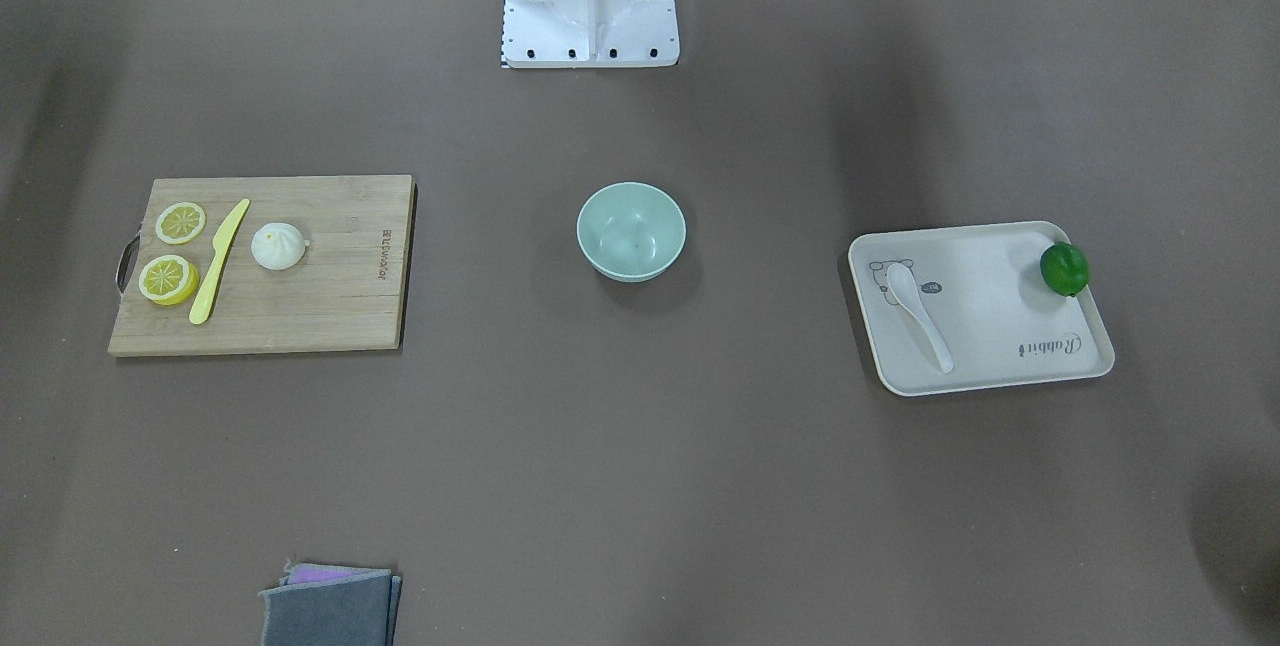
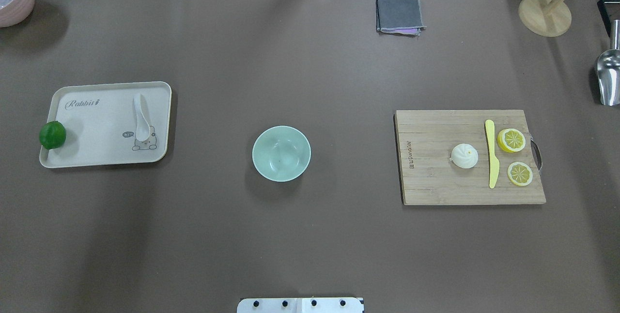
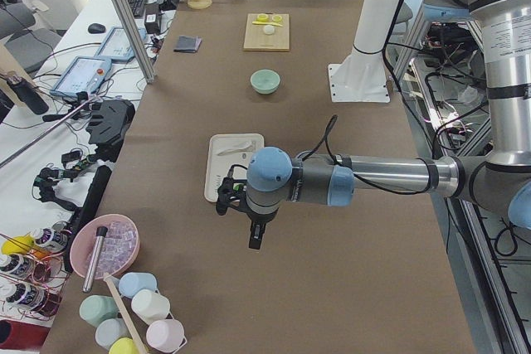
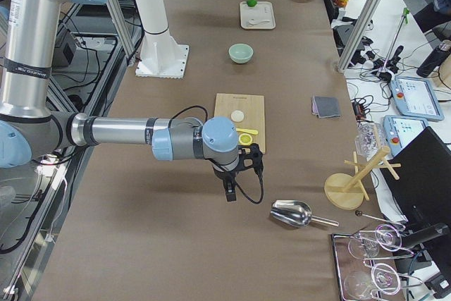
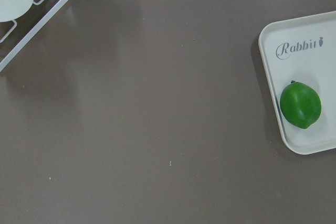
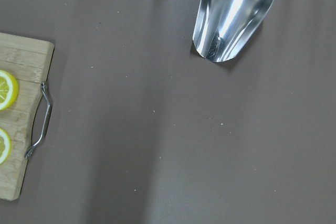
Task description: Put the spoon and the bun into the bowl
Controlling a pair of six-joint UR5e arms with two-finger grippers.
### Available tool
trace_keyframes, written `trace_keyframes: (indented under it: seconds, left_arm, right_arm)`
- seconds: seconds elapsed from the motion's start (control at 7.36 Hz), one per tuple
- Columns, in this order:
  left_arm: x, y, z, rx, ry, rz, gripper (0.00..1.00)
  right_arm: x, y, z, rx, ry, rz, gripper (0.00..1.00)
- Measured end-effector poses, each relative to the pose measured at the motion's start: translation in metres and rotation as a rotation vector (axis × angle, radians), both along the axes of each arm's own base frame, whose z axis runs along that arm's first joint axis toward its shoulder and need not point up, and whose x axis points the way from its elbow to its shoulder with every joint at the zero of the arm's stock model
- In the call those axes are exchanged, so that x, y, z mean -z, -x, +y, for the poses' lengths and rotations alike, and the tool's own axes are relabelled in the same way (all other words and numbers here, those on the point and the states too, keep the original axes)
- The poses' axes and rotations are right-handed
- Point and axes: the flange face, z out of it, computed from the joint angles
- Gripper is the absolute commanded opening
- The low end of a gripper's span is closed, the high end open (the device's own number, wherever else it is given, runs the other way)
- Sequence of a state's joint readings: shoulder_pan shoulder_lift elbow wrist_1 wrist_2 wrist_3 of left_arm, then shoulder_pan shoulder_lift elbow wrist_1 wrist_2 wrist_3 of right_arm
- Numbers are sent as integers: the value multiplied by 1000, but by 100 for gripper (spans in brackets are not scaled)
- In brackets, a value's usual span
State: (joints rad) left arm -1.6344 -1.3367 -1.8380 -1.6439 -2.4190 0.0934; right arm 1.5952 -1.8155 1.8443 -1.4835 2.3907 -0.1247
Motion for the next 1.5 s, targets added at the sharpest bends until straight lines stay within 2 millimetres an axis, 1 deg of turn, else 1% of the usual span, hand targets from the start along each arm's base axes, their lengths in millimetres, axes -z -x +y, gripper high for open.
trace_keyframes:
  seconds: [0.27, 0.54, 0.82, 1.09, 1.5]
  left_arm:
    - [7, 1, -4, 1, -14, -6, 99]
    - [22, 1, -6, 2, -46, -11, 99]
    - [24, 1, -8, 0, -51, -13, 99]
    - [33, 0, -14, -1, -69, -15, 99]
    - [36, 0, -14, 2, -73, -11, 99]
  right_arm:
    - [-2, -1, 2, 1, 2, 9, 100]
    - [-2, -1, 1, 2, -4, 22, 100]
    - [-3, -2, 1, 13, -14, 27, 100]
    - [-6, -2, 3, 38, -31, 20, 100]
    - [-5, -1, 2, 42, -33, 0, 100]
